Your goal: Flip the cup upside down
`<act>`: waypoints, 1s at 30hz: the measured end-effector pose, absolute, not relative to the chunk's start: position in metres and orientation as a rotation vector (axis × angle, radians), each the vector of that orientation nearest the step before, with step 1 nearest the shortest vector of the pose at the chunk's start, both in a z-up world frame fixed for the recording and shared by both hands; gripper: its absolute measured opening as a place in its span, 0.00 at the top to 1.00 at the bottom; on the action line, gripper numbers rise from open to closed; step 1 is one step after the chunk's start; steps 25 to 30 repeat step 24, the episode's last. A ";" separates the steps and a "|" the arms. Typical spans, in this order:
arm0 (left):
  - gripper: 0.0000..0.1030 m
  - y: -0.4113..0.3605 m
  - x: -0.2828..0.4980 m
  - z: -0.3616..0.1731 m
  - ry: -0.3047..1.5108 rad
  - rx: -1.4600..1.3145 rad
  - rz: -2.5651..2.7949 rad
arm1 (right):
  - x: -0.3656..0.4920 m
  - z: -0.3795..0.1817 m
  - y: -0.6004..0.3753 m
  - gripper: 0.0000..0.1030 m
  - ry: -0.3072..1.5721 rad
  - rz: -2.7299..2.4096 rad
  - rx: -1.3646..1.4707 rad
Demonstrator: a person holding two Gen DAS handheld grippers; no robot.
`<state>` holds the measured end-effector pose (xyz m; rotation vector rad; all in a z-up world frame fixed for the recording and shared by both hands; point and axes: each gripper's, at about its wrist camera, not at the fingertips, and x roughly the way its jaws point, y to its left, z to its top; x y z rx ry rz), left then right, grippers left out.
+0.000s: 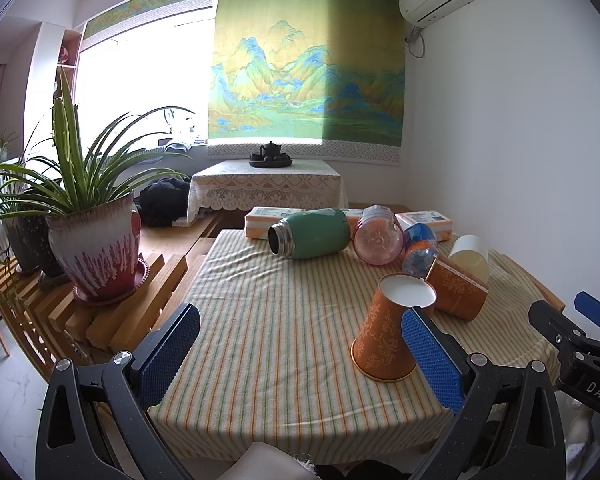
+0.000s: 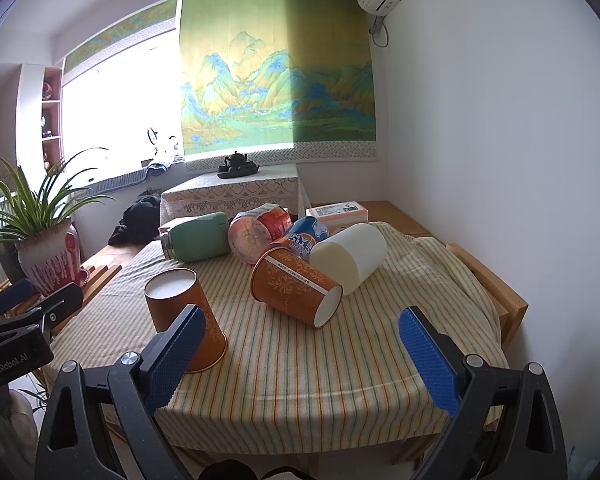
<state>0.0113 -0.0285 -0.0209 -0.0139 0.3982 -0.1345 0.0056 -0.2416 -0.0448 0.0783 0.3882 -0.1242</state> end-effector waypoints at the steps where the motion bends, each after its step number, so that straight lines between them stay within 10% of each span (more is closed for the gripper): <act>1: 0.01 -0.029 0.011 -0.021 0.398 -0.014 -0.134 | 0.005 -0.045 -0.241 0.07 0.388 -0.125 0.078; 30: 0.01 -0.028 0.012 -0.021 0.395 -0.018 -0.130 | 0.007 -0.048 -0.241 0.07 0.395 -0.124 0.075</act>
